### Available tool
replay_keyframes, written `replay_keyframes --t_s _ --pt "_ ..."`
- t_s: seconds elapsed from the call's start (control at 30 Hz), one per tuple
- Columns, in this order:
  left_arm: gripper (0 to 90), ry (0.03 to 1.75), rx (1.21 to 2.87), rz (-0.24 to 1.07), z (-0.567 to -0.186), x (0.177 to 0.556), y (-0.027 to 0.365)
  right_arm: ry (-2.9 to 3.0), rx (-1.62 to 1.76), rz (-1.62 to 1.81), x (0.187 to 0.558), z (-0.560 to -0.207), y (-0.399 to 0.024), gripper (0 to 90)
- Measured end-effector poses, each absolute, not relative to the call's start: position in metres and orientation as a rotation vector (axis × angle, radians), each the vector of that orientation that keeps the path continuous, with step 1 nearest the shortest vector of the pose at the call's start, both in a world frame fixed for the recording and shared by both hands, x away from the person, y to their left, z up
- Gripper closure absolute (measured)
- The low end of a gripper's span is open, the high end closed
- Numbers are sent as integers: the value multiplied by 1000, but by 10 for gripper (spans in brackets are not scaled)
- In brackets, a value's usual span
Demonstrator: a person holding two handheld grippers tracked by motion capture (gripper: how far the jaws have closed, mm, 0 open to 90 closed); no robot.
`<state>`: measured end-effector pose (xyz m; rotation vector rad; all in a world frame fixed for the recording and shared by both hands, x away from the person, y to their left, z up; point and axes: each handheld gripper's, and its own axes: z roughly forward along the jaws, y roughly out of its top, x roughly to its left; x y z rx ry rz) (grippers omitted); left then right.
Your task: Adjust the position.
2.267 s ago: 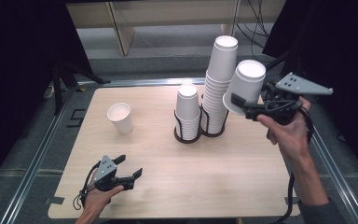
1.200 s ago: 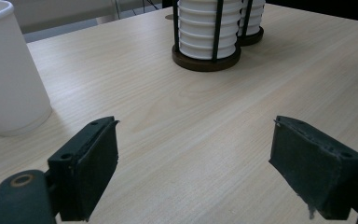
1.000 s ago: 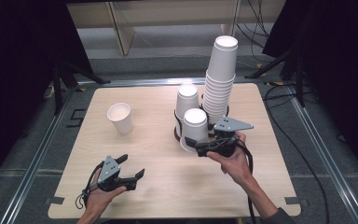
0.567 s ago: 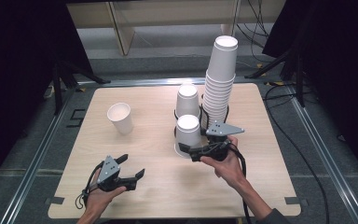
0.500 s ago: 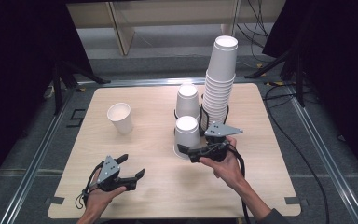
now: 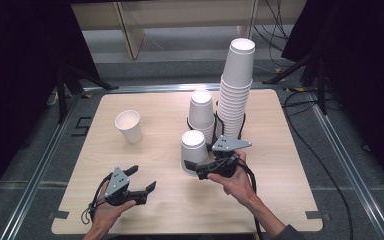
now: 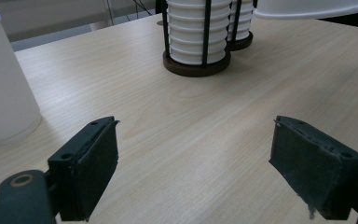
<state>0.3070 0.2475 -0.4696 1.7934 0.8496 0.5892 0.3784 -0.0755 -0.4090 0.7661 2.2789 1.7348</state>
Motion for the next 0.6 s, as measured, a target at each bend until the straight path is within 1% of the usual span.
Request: replay_keyframes --t_s 0.2,0.23,0.3,0.47,0.5,0.6 --pt "145 822 1741 532 -469 306 242 2297 768 1750 376 -411 -68 171" --pt "145 797 1714 502 -467 306 240 2295 730 1768 378 -413 -66 171" --pt "145 788 1713 491 -466 305 239 2296 713 1758 378 -414 -64 171" --pt "145 701 1685 448 -463 302 227 2320 692 1767 377 -416 -56 171" --pt "145 706 1697 448 -462 301 225 2323 690 1769 376 -416 -55 171" --pt "145 685 1662 412 -463 301 217 2334 691 1778 374 -416 -52 171"
